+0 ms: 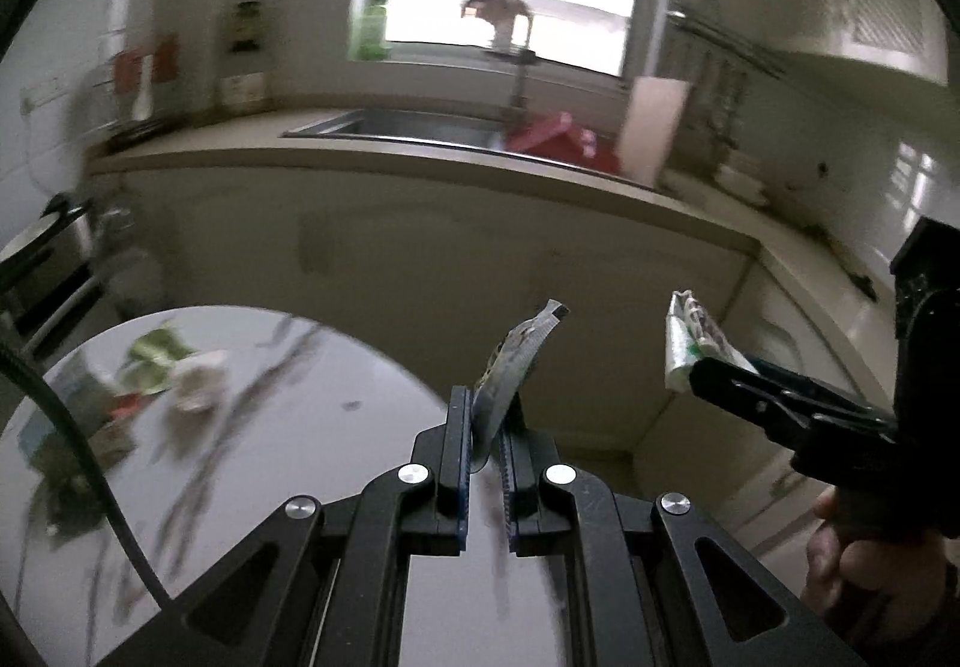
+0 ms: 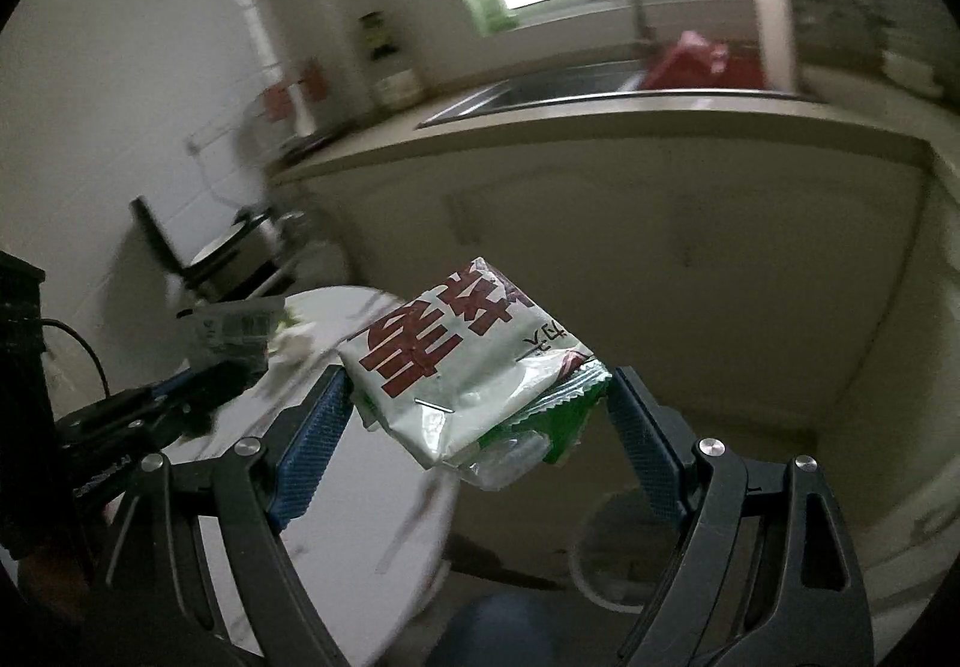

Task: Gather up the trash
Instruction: 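Carry the plastic bag and silver wrapper over the floor bin and open both tools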

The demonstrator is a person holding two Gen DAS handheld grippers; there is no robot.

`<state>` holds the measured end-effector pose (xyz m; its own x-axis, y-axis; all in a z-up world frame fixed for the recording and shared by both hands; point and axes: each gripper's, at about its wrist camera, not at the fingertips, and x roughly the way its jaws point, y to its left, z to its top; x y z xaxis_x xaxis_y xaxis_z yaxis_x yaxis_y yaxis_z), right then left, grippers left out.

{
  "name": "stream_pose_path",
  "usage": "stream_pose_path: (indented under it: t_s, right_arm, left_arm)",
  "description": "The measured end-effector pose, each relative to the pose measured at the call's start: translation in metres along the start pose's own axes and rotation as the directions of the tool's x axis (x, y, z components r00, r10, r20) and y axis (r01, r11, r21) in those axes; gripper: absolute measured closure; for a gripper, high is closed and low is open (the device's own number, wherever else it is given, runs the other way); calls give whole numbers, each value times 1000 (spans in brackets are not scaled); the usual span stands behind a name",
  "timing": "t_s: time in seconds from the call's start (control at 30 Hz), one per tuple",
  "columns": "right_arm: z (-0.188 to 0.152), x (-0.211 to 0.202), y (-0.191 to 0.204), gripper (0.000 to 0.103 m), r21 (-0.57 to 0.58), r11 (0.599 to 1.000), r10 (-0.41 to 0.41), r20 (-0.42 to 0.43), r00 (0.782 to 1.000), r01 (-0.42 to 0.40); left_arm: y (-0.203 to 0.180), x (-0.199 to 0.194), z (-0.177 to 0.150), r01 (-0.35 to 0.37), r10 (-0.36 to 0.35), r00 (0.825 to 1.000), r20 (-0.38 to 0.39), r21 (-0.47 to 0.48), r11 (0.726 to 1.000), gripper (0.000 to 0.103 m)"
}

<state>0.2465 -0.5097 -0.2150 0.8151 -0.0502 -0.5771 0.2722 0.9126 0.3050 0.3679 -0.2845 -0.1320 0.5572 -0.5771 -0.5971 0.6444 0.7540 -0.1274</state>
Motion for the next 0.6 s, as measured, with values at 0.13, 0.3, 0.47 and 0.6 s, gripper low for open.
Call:
stream_pose_path:
  t_s: [0.13,0.3,0.47,0.6]
  right_arm:
    - [-2,-7,-42,19,45,997,-55,-1,998,55]
    - [-19,10,-100,19,122,987,-96,-56,994,102]
    - [-45,51,-151,19,202,972,-91,-158,983,122]
    - [-69,88,-180,19,257,957,-69,-240,968,132]
  left_arm:
    - [-27,37,7,42,-41,998,-49,24,999,98]
    - [-52,98,13,68,-61,988,-142,44,997,98]
    - [-66,167,7,64,-47,965,-258,61,996,98]
    - [-70,215,1,63,-35,938,-345,69,996,98]
